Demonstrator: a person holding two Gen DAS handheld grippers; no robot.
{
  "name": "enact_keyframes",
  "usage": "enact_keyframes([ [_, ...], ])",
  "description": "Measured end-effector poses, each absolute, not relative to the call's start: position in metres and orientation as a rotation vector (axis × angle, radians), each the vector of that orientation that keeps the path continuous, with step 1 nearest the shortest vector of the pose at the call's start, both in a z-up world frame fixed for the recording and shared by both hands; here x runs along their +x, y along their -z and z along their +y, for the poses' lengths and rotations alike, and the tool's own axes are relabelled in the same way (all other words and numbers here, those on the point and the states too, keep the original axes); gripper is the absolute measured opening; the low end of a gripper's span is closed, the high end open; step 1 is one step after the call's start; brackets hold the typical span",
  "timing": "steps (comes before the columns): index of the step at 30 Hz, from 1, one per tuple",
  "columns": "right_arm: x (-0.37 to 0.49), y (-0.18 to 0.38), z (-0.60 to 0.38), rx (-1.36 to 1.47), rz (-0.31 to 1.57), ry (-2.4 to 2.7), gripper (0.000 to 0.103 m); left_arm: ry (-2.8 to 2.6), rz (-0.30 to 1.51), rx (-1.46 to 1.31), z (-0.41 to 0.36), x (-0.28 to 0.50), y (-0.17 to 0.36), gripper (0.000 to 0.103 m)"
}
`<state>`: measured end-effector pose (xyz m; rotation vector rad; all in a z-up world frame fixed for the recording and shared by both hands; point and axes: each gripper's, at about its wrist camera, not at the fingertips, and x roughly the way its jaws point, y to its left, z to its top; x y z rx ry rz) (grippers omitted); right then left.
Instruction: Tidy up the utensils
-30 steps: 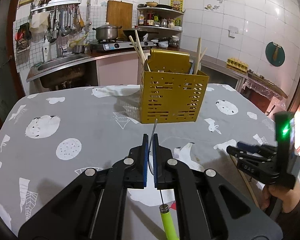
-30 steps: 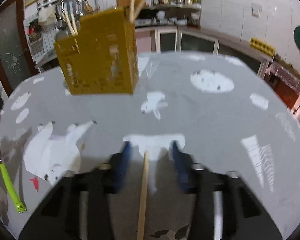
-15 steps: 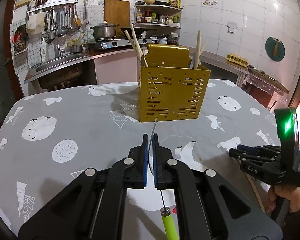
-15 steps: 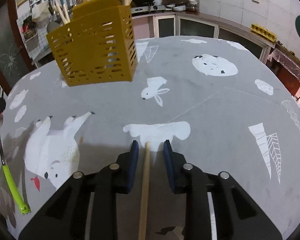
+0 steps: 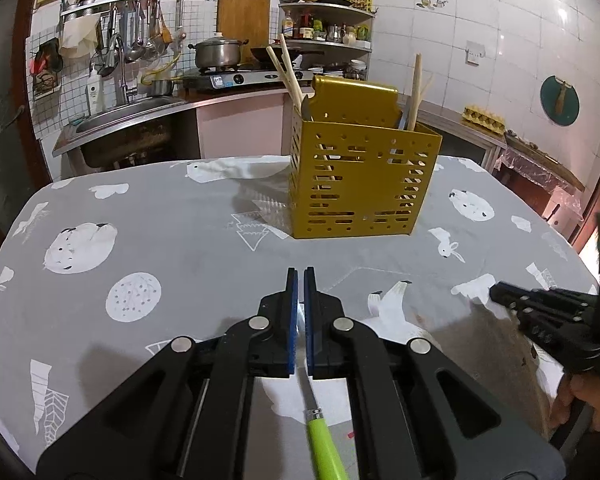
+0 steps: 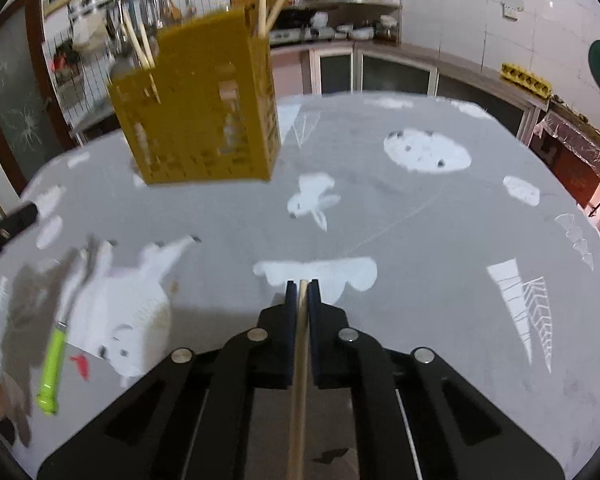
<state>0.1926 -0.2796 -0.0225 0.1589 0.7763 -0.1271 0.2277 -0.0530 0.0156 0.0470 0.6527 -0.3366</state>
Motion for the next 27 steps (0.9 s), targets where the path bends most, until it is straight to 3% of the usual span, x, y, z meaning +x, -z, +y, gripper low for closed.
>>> enact_keyframes([
  [7, 0.204, 0.020, -0.277, 0.130, 0.779, 0.123, 0.005, 0.306, 0.782, 0.068, -0.049, 0.241, 0.004, 0.004],
  [9, 0.208, 0.018, -0.276, 0.110, 0.778, 0.127, 0.005, 0.291, 0.837, 0.056, -0.048, 0.249, 0.013, 0.014],
  [11, 0.212, 0.018, -0.278, 0.119, 0.771, 0.122, 0.005, 0.274, 0.878, 0.052, -0.048, 0.255, 0.022, 0.047],
  [12, 0.212, 0.019, -0.279, 0.128, 0.769, 0.121, 0.005, 0.263, 0.887, 0.052, -0.049, 0.257, 0.025, 0.053],
  [27, 0.213, 0.028, -0.284, 0.141, 0.770, 0.121, 0.006, 0.210, 0.929, 0.084, -0.072, 0.286, 0.046, 0.056],
])
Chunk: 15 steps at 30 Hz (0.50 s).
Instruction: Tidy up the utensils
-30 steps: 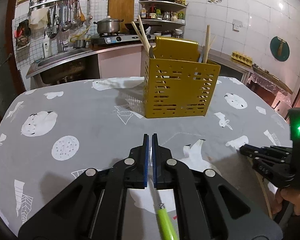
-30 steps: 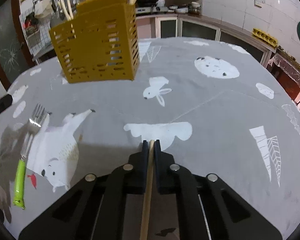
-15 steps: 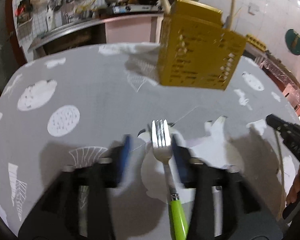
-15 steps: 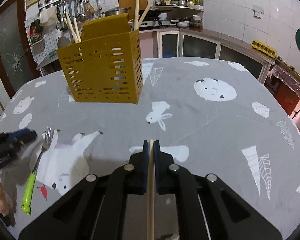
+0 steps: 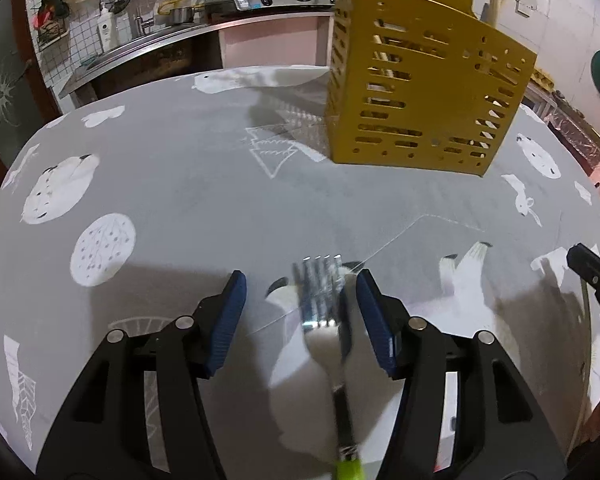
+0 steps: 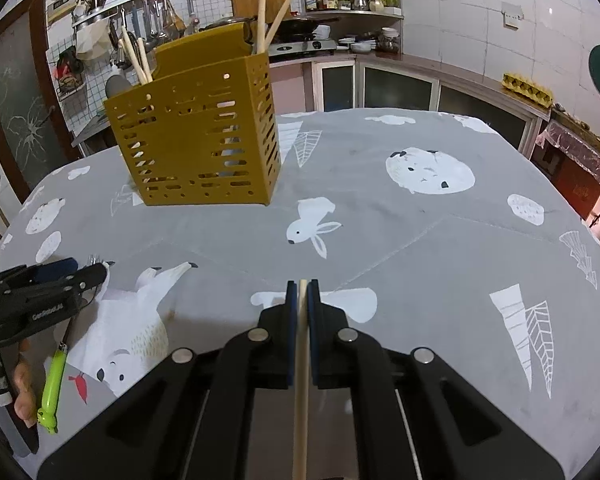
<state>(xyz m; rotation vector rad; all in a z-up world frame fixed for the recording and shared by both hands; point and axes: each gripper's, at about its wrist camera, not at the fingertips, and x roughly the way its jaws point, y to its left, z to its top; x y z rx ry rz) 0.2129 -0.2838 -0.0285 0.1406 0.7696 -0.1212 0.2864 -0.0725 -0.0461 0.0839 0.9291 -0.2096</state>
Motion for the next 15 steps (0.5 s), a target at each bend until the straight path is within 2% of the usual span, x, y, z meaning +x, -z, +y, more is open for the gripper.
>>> enact_keyframes([
  [1, 0.213, 0.029, -0.284, 0.141, 0.772, 0.121, 0.006, 0.217, 0.931, 0.086, -0.075, 0.287, 0.046, 0.056],
  [3, 0.213, 0.029, -0.285, 0.145, 0.774, 0.121, 0.006, 0.225, 0.931, 0.098, -0.079, 0.287, 0.046, 0.049],
  [6, 0.213, 0.029, -0.287, 0.153, 0.774, 0.122, 0.005, 0.269, 0.933, 0.123, -0.086, 0.287, 0.045, 0.029],
  [9, 0.214, 0.029, -0.286, 0.149, 0.775, 0.123, 0.006, 0.289, 0.931, 0.124, -0.086, 0.286, 0.045, 0.021],
  [15, 0.210, 0.027, -0.285, 0.149, 0.757, 0.129, 0.005, 0.311, 0.921, 0.085, -0.080, 0.284, 0.043, 0.020],
])
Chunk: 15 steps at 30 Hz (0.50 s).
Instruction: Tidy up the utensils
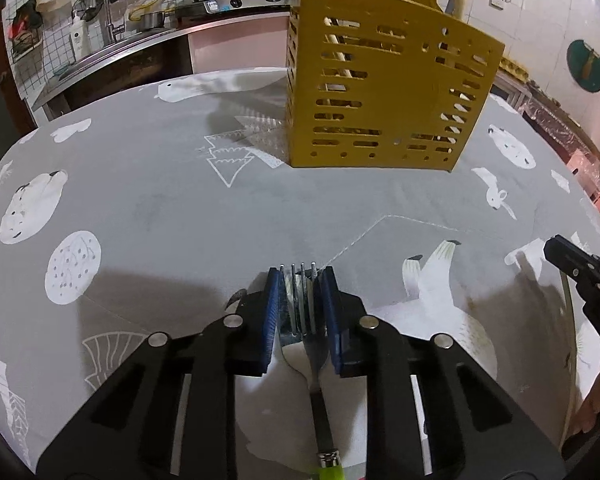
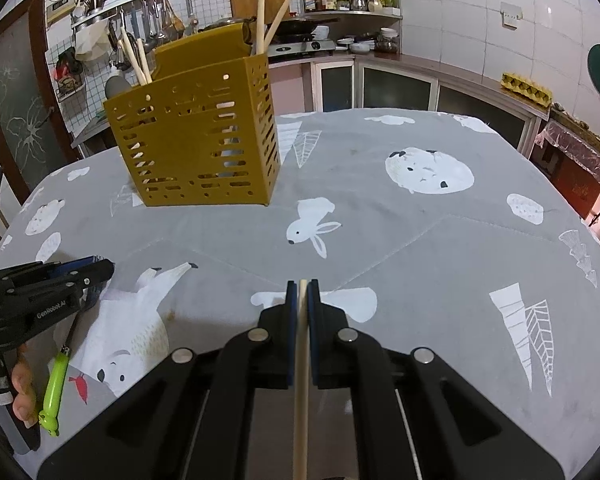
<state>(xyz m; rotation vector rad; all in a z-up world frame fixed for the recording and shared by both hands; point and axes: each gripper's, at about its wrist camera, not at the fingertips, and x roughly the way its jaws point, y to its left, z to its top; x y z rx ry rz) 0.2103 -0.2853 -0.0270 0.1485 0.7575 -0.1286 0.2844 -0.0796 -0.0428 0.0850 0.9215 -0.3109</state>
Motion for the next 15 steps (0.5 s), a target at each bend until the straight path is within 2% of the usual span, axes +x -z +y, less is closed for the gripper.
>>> enact_keyframes([
  [6, 0.205, 0.023, -0.289, 0.166, 0.738, 0.135, 0.005, 0.318, 0.839, 0.076, -0.073, 0.270, 0.022, 0.020],
  [15, 0.188, -0.009, -0.283, 0.154, 0.617, 0.154, 0.005, 0.336, 0.609, 0.090, -0.065, 0.224, -0.032, 0.020],
])
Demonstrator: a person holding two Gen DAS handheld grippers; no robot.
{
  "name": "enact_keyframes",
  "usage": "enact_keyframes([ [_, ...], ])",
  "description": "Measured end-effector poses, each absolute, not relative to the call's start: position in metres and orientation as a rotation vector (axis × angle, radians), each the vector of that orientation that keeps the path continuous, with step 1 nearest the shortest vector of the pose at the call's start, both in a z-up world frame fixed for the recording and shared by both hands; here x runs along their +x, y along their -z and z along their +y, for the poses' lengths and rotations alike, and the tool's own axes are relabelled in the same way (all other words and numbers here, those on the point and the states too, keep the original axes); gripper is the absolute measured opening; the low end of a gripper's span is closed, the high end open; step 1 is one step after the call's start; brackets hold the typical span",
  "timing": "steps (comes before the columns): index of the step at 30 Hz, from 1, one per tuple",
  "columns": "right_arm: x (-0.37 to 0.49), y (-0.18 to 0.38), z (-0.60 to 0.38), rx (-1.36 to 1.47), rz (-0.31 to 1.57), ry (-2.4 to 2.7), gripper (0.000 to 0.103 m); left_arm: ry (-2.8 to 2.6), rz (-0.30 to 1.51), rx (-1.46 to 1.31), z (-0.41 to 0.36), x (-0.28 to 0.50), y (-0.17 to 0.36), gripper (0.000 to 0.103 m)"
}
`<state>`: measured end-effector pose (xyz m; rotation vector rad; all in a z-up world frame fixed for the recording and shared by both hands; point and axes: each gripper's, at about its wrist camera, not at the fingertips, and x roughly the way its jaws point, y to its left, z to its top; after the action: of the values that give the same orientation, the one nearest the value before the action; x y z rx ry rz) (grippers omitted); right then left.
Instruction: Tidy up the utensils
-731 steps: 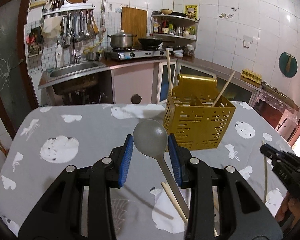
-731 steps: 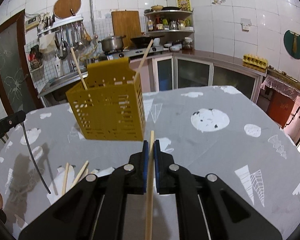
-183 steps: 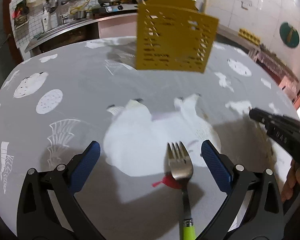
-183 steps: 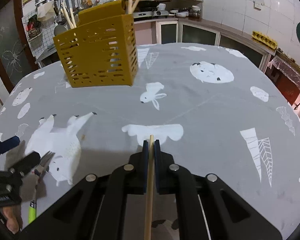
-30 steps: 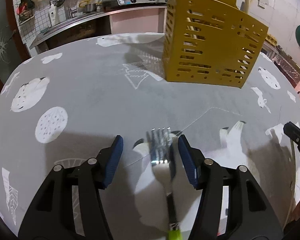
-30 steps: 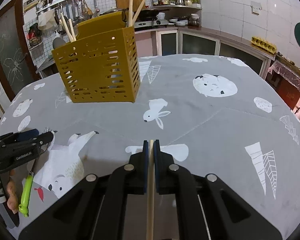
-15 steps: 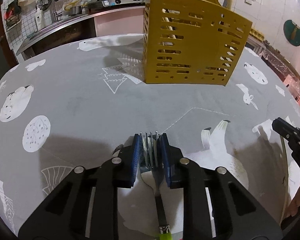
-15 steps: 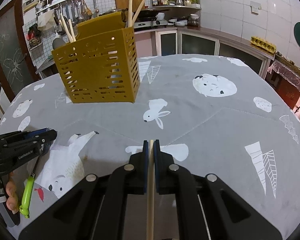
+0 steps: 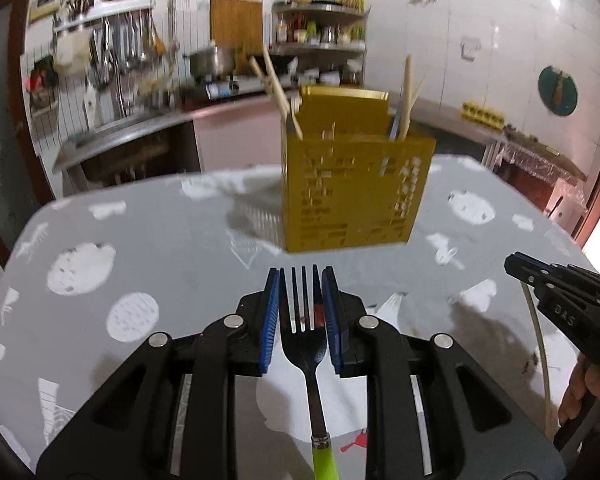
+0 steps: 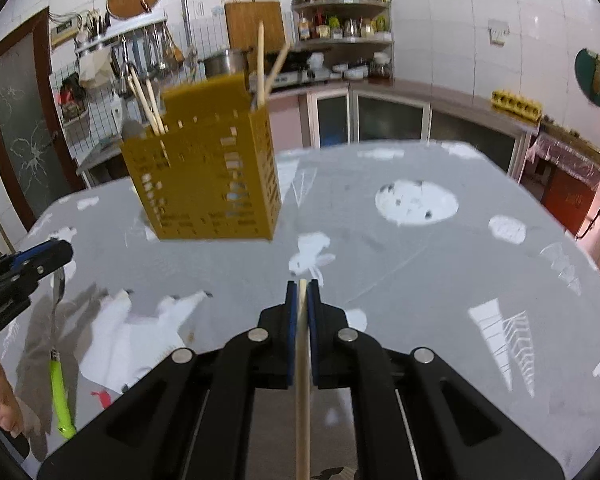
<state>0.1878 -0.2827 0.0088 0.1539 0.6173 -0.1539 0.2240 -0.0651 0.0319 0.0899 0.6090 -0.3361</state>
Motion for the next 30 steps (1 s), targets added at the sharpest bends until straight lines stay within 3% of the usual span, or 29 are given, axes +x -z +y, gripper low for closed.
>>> enact_keyframes([
  [13, 0.171, -0.066, -0.284, 0.136, 0.436, 0.175, 0.005, 0.281, 0.520, 0.050, -0.038, 0.206, -0.058, 0.020],
  [30, 0.152, -0.087, -0.270, 0.092, 0.275, 0.160, 0.005, 0.299, 0.410, 0.060, -0.035, 0.191, -0.080, 0.020],
])
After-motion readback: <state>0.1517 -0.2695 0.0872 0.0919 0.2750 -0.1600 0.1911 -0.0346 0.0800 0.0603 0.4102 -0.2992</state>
